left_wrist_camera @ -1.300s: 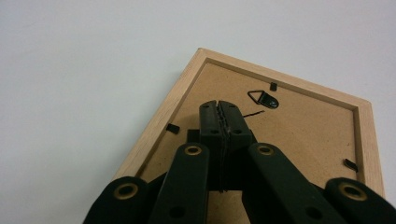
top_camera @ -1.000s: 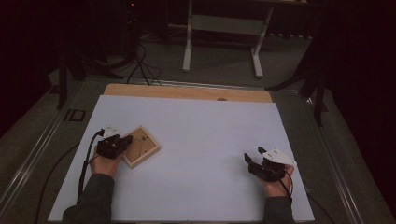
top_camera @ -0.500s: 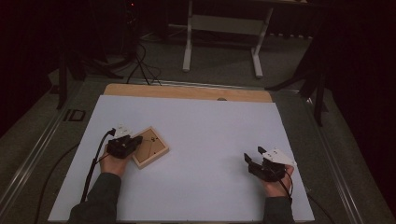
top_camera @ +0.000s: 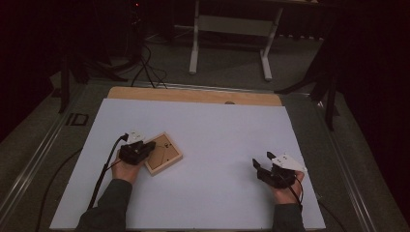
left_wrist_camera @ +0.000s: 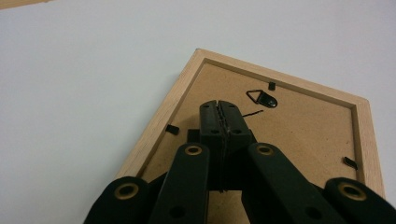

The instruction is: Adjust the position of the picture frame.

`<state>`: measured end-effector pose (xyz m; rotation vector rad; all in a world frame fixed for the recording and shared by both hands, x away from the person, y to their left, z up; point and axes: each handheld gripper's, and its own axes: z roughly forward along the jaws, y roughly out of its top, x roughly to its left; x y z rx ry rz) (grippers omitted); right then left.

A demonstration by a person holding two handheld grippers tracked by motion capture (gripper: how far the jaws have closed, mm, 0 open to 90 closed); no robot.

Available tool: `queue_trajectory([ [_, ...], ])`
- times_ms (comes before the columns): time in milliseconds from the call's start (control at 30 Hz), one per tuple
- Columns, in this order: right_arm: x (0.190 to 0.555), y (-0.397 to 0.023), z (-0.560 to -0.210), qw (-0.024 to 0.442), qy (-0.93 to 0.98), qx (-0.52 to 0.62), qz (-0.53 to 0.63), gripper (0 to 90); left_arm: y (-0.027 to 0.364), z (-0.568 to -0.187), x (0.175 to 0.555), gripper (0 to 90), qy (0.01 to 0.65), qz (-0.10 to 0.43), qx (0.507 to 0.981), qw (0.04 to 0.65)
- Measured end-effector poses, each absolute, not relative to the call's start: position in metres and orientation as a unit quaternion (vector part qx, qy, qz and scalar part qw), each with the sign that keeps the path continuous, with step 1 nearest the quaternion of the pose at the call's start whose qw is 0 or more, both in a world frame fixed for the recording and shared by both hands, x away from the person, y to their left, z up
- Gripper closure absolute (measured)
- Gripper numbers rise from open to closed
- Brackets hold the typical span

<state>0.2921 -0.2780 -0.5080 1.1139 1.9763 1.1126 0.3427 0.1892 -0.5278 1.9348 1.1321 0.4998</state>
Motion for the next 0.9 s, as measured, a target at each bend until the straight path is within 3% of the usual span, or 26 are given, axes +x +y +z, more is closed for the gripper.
queue_trajectory([
  [900,0.291,-0.274,-0.508,0.302,0.748,0.413,0.424,36.7,0.102,-0.527,0.347,89.6,0.381,0.167,0.803,0.427],
])
